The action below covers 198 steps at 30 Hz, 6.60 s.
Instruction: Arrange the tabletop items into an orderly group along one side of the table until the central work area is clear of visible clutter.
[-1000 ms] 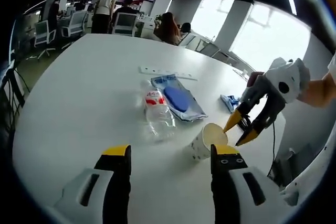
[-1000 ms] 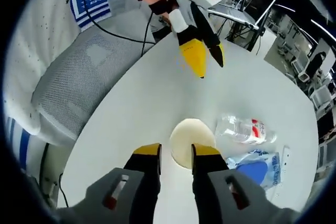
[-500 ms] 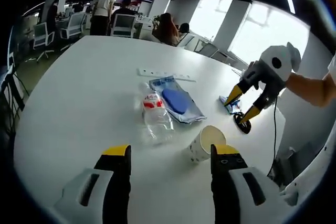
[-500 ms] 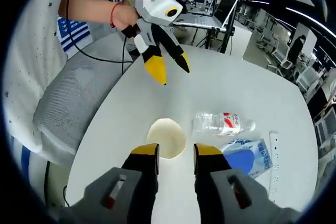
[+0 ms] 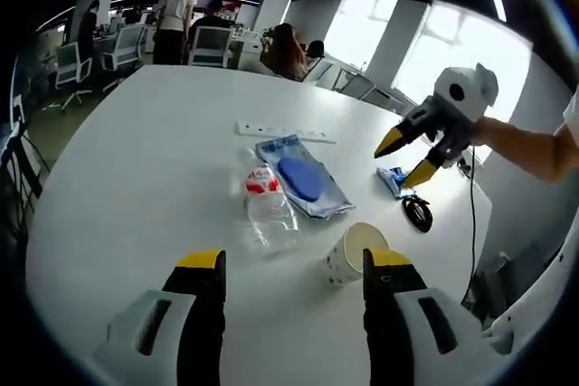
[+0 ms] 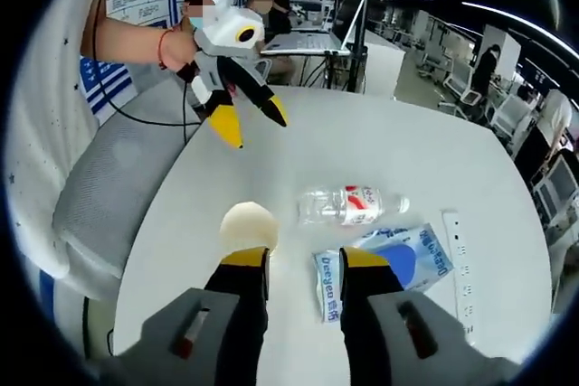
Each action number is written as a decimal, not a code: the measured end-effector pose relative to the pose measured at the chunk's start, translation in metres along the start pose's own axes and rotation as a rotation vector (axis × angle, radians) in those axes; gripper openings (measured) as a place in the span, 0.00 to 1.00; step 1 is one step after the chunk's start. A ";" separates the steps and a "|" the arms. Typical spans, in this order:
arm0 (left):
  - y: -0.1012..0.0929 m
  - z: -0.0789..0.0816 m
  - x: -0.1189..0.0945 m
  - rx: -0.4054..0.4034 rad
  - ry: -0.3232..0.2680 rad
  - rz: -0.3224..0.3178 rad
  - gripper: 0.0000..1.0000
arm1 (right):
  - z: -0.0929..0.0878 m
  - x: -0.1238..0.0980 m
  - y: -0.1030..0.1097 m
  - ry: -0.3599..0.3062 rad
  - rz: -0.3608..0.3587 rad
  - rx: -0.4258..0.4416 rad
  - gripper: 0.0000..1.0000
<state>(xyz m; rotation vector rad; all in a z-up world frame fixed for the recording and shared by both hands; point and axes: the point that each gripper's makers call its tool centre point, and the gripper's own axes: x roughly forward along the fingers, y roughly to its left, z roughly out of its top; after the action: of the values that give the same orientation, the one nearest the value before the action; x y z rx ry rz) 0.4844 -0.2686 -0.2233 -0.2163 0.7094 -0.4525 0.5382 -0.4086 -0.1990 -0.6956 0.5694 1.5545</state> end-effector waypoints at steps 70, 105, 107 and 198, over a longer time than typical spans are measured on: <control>0.055 -0.020 0.024 -0.112 -0.022 0.081 0.59 | -0.109 0.107 -0.214 0.394 0.191 0.021 0.22; 0.031 0.001 0.038 -0.068 -0.027 0.048 0.58 | -0.145 0.056 -0.189 0.350 0.129 0.104 0.00; 0.027 0.006 0.041 -0.058 -0.029 0.039 0.58 | -0.144 0.048 -0.187 0.316 0.096 0.160 0.00; -0.122 0.089 0.172 0.268 0.102 -0.142 0.00 | -0.137 -0.167 -0.040 -0.738 -0.663 1.123 0.00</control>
<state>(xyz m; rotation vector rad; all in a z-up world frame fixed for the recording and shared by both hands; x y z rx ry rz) 0.6192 -0.4538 -0.2146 0.0091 0.7274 -0.6925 0.5986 -0.6182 -0.1720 0.5148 0.4700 0.5858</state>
